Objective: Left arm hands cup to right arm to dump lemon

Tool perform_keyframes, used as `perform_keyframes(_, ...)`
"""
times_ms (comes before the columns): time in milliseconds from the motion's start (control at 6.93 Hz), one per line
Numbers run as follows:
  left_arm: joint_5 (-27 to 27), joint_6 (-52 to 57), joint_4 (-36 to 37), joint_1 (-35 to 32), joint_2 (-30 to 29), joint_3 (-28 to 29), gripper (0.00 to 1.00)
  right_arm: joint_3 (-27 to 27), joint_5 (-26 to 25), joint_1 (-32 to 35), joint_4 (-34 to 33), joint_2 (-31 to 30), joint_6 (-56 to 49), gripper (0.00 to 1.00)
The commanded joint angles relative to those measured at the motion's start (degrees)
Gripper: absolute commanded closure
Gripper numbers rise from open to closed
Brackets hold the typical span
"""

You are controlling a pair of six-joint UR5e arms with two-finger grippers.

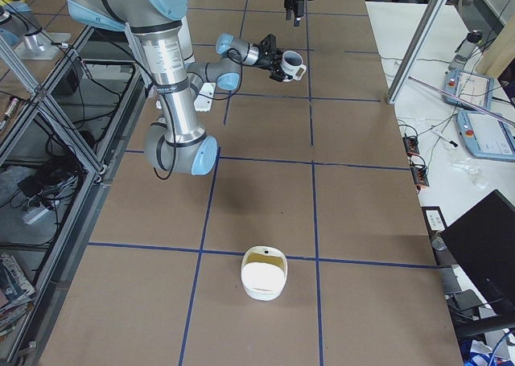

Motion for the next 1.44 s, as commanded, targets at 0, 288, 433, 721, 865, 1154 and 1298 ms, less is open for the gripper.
perform_keyframes(0,0.0,-0.2,0.2,0.6,-3.4,2.2,0.00,-11.0,-7.8,-2.1,-2.3,8.9,-4.2,0.71)
perform_keyframes(288,0.3,-0.3,0.2,3.4,-7.7,7.7,0.00,-14.2,-11.8,-3.6,-2.1,12.0,-7.2,0.71)
perform_keyframes(433,0.4,-0.1,0.2,4.0,-7.5,7.9,0.01,-14.0,-11.9,-3.6,-1.9,12.0,-7.2,0.71)
perform_keyframes(721,0.4,0.0,0.2,4.5,-6.1,7.7,0.02,-13.8,-12.1,-3.5,-1.7,12.0,-7.2,0.71)
perform_keyframes(865,0.6,0.1,0.2,5.5,-5.9,7.9,0.04,-13.5,-12.1,-3.5,-1.6,12.0,-7.3,0.71)
perform_keyframes(1154,1.9,0.1,0.2,7.2,-5.8,8.0,0.10,-13.0,-12.3,-3.5,-1.3,11.3,-9.4,0.71)
perform_keyframes(1298,1.9,0.1,0.2,7.3,-5.7,8.0,0.19,-13.0,-13.0,-3.7,-1.3,11.3,-9.4,0.71)
